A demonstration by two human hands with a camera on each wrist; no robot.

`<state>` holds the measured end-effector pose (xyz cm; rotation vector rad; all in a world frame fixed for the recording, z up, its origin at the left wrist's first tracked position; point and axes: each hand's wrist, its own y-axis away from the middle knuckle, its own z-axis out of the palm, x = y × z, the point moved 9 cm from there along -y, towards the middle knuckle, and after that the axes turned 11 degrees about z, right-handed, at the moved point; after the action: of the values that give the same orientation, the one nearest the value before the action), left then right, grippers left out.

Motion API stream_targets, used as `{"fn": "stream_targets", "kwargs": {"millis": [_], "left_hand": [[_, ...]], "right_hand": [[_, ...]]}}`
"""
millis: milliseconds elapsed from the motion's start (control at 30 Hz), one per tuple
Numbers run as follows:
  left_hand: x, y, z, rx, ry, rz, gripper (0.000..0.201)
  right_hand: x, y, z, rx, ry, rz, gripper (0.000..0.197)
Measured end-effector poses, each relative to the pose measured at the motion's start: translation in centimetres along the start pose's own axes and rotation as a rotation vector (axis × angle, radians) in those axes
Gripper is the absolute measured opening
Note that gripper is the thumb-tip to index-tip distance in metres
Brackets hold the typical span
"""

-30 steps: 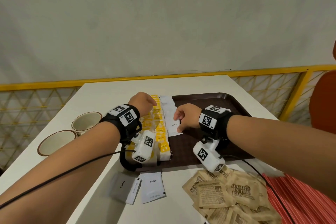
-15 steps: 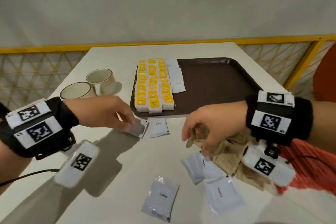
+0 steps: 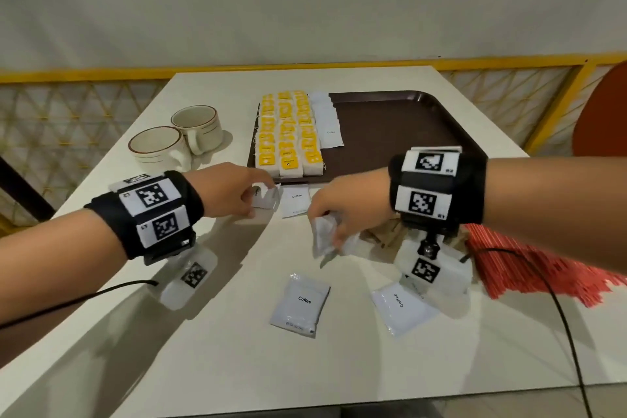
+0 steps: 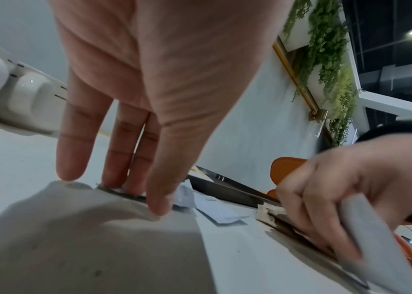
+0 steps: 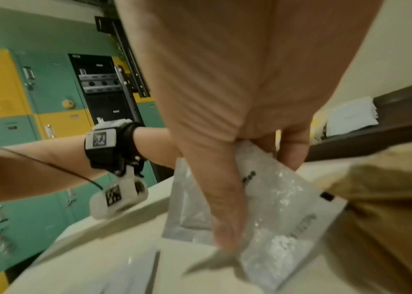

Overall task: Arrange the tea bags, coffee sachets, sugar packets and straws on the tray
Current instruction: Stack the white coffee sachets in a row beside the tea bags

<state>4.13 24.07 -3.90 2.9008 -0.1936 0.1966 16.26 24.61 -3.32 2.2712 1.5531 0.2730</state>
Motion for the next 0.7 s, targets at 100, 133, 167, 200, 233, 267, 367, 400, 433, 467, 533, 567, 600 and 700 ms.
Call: {"fn": "stream_targets", "kwargs": {"millis": [100, 133, 167, 200, 233, 267, 367, 400, 433, 467, 533, 567, 600, 700], "left_hand": [[0.3, -0.4, -0.2, -0.011, -0.045, 0.008, 0.049], [0.4, -0.5, -0.1, -0.023, -0.065, 0.012, 0.048], [0.4, -0.6, -0.1, -0.033, -0.080, 0.018, 0.047], [0.4, -0.7, -0.1, -0.038, -0.085, 0.019, 0.045], [0.3, -0.8, -0.1, -0.038, -0.083, 0.017, 0.044], [0.2, -0.9, -0.1, -0.039, -0.082, 0.014, 0.043], [0.3, -1.1, 0.0, -0.040, -0.111, 0.022, 0.039], [0.4, -1.1, 0.1, -0.039, -0.121, 0.015, 0.037], [0.3, -1.0, 0.2, -0.039, -0.126, 0.002, 0.034], [0.3, -1.0, 0.3, -0.036, -0.128, -0.011, 0.031], [0.1, -0.7, 0.3, -0.023, -0.123, -0.038, 0.034], [-0.1, -0.6, 0.3, -0.015, -0.100, -0.053, 0.040], [-0.4, -0.3, 0.3, -0.014, -0.057, -0.076, 0.047], [-1.6, 0.4, 0.6, -0.074, 0.036, -0.138, 0.053]], "right_hand": [[-0.4, 2.4, -1.9, -0.054, -0.110, -0.056, 0.037], [-0.6, 3.4, -1.3, -0.137, -0.126, -0.071, 0.045], [-0.7, 4.5, -0.1, -0.231, -0.118, -0.060, 0.051], [-0.5, 5.3, 1.5, -0.307, -0.081, -0.028, 0.055], [-0.4, 5.9, 3.1, -0.350, -0.035, 0.004, 0.057], [-0.2, 6.2, 4.4, -0.357, 0.001, 0.027, 0.055], [-0.1, 5.9, 6.0, -0.264, 0.055, 0.049, 0.045], [0.0, 5.6, 6.1, -0.249, 0.073, 0.054, 0.043], [-0.1, 5.4, 6.1, -0.243, 0.083, 0.049, 0.040], [-0.3, 5.3, 6.0, -0.239, 0.085, 0.032, 0.035], [-0.9, 5.1, 5.0, -0.214, 0.041, -0.004, 0.036], [-1.2, 5.0, 4.1, -0.188, -0.007, -0.017, 0.041], [-1.5, 4.8, 3.0, -0.157, -0.079, -0.028, 0.042], [-3.1, 3.7, 1.2, -0.120, -0.273, -0.058, 0.060]]}}
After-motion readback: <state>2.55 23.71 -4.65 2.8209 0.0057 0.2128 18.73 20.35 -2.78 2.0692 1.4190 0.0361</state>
